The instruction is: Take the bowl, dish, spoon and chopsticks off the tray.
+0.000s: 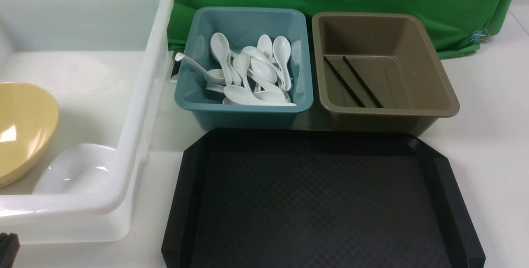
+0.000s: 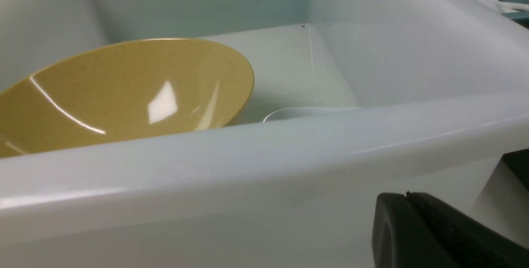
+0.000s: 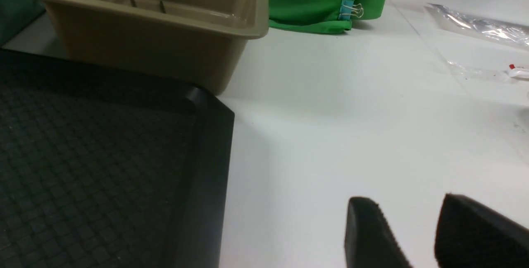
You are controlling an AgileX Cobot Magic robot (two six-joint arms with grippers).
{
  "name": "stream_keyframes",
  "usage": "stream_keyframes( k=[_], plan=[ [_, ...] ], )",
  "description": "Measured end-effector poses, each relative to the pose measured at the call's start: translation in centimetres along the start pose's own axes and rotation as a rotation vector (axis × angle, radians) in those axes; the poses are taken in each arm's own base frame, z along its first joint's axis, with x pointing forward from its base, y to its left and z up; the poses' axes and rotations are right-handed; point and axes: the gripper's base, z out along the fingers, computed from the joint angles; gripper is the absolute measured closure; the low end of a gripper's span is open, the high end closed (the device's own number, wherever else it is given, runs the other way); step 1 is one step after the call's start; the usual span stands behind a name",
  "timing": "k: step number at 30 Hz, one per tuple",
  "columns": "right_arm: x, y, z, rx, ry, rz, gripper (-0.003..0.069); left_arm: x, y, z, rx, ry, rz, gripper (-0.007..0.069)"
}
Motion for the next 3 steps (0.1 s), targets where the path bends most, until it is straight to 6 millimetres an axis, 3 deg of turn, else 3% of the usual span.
stream_keyframes(
  k=[3],
  plan=[
    [0.00,0.00,0.00,0.000,0.000,0.000,0.0419,0.00,0.00,0.00,0.000,0.000,0.000,0.0606]
  ],
)
